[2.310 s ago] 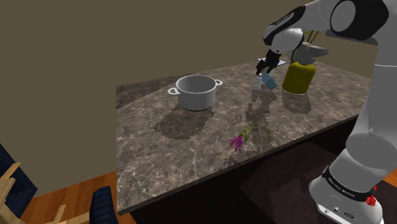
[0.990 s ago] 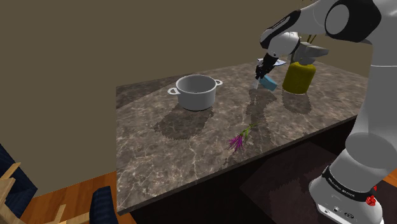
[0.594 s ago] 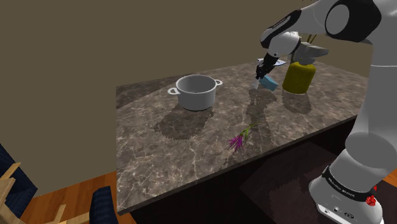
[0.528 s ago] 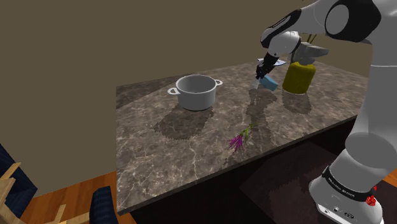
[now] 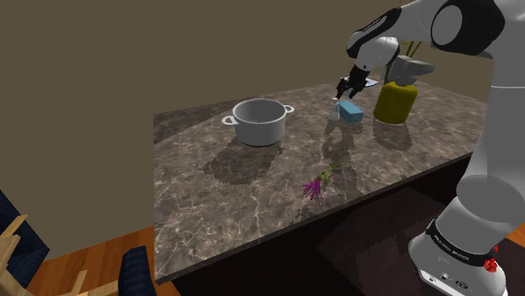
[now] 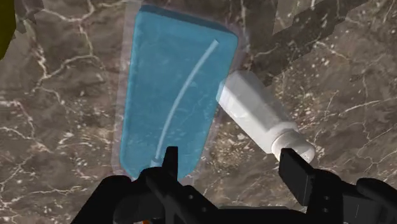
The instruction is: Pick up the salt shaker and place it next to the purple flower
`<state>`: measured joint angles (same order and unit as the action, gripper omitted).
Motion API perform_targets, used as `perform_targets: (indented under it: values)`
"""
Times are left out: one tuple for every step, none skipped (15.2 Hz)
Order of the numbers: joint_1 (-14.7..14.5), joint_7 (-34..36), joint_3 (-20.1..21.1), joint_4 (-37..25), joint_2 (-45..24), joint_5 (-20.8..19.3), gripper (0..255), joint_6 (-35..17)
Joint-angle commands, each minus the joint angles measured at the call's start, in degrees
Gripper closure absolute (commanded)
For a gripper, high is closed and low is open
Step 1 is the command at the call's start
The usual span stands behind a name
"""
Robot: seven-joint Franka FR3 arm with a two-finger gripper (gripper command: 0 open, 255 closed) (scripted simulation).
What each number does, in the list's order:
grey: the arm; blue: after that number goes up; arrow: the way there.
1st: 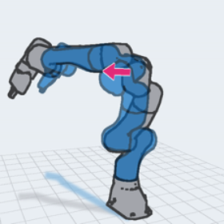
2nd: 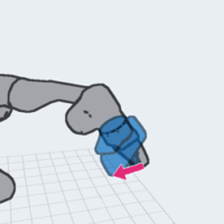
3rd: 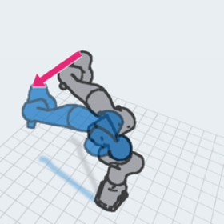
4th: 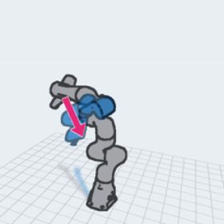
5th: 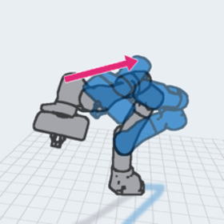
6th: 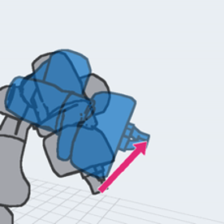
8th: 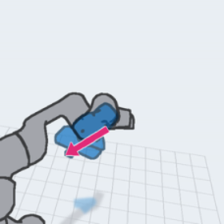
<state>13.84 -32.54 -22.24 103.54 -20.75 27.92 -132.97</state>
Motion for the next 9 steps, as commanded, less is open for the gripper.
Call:
perform_targets:
  values:
    - [-0.1,6.3,-0.5,-1.4,-0.1,2.8,0,-1.4]
    - [-0.2,9.0,-0.8,-2.1,-0.2,3.9,0,-2.1]
    - [-0.1,8.8,-0.6,-2.2,-0.8,4.3,0,-2.5]
    - [0.0,8.6,-0.4,-2.3,-1.4,4.7,0,-2.9]
    - [0.1,8.4,-0.1,-2.5,-2.0,5.0,0,-3.3]
    - [0.2,8.2,0.1,-2.7,-2.6,5.4,0,-3.7]
    - [0.2,8.0,0.3,-2.9,-3.2,5.8,0,-4.1]
    - [0.3,7.8,0.5,-3.1,-3.8,6.1,0,-4.5]
    - [0.4,7.6,0.7,-3.3,-4.4,6.5,0,-4.8]
